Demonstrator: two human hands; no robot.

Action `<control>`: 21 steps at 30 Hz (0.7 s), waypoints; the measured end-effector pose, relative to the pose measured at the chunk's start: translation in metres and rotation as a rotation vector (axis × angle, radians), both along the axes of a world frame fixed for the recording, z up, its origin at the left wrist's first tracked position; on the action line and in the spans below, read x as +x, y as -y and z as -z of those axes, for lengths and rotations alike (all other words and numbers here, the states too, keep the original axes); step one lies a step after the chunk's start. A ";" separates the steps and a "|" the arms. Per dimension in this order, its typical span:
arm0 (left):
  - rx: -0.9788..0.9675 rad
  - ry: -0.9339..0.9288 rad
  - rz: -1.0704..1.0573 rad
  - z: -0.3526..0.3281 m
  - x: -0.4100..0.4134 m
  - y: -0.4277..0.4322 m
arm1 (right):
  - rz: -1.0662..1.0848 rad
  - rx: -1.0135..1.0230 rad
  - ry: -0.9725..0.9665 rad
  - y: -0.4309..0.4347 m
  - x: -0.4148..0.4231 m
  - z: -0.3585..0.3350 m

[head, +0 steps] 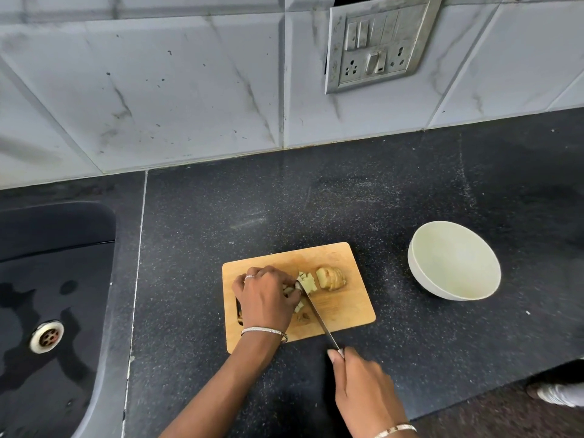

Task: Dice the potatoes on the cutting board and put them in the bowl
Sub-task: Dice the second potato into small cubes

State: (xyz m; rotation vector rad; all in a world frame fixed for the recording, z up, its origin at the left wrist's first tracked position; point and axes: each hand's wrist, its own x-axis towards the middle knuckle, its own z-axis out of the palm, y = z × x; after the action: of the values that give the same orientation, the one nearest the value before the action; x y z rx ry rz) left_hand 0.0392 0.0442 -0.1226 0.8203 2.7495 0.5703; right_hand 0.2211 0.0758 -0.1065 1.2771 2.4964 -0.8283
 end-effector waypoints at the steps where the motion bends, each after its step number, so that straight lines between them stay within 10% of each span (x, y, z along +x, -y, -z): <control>1: 0.000 -0.005 0.001 0.000 0.000 0.000 | -0.003 0.008 -0.006 0.000 0.004 -0.002; 21: 0.279 0.168 -0.086 -0.006 -0.025 0.013 | -0.010 -0.007 -0.129 0.001 -0.016 0.020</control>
State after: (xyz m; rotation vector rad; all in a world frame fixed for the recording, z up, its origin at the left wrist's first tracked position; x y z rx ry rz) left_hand 0.0143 0.0315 -0.1166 0.6759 2.5961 1.0093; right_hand 0.2047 0.0749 -0.1260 1.2451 2.5938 -0.9447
